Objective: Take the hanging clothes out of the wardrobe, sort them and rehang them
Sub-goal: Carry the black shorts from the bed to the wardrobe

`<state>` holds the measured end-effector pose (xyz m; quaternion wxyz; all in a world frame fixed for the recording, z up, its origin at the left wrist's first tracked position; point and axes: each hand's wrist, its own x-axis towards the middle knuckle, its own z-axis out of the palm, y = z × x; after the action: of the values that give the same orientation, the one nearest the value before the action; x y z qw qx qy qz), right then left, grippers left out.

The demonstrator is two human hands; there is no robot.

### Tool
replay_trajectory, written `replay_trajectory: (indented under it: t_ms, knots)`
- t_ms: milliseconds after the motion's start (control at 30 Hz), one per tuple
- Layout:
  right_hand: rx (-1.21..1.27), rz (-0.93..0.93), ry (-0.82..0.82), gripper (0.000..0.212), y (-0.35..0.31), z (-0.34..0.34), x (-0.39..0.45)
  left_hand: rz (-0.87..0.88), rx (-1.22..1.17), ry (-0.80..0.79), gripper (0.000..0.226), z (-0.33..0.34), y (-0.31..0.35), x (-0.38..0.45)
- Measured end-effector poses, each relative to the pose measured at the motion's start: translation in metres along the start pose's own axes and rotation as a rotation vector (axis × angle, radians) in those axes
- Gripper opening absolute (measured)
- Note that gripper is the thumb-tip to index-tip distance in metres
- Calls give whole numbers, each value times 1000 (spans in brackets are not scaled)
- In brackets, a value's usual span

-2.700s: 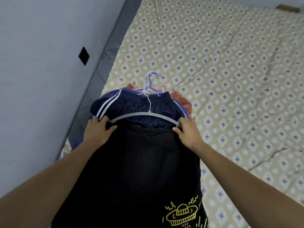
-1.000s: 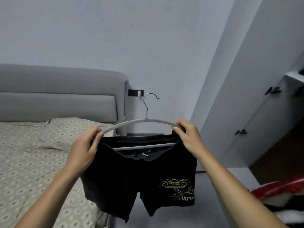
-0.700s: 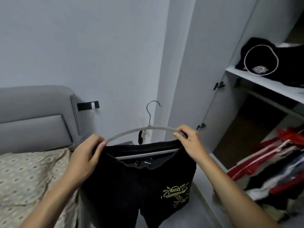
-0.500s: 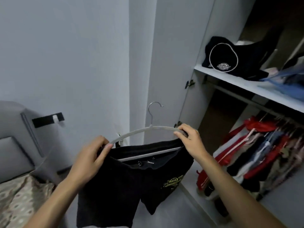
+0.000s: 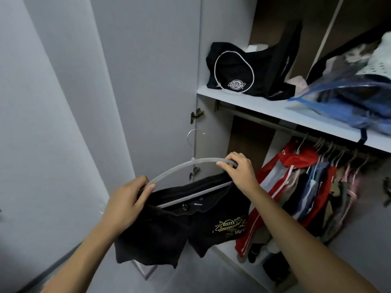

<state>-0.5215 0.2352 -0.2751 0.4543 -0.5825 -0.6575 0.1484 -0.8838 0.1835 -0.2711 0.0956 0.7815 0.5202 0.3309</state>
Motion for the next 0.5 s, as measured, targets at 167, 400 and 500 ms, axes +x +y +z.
replay_trajectory:
  t_ms: [167,400,500]
  knots:
    - [4,55,7,29,37,-6,46,9,51,-31,38,33,3,58]
    - [-31,104,-30,30,86,-6,97,67,85,-98,43,81,-7,131]
    - [-71,123,-23,30,109,-9,117,98,81,-117,45,105,-8,160]
